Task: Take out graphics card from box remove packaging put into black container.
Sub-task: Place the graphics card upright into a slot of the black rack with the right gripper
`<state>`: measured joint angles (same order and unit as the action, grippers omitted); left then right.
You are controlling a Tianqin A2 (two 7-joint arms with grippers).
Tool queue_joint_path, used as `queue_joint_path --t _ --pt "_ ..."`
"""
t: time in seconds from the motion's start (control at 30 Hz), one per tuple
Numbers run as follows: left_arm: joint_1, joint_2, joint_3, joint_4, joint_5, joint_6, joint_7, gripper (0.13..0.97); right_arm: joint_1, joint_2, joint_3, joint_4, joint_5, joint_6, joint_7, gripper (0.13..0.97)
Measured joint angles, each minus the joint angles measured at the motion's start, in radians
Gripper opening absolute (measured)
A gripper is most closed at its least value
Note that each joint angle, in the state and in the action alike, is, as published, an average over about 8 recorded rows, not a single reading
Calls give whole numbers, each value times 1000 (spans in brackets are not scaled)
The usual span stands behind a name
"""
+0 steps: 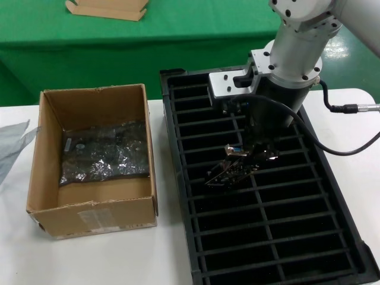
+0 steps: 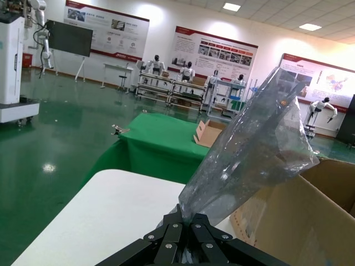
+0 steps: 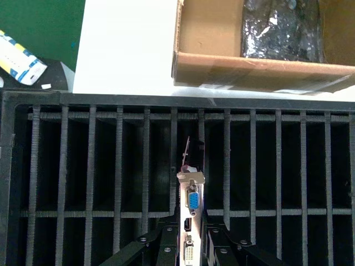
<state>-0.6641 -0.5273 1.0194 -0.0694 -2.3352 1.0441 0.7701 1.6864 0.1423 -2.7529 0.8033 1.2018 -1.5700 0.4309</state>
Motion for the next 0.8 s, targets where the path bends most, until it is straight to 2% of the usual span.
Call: queue_joint_path --t 0.5,0.8 --pt "16 2 11 -55 -1 -11 -18 139 -3 35 0 52 22 0 -25 192" --pt "13 6 13 -55 -4 -14 -15 139 -4 52 0 71 25 0 -30 192"
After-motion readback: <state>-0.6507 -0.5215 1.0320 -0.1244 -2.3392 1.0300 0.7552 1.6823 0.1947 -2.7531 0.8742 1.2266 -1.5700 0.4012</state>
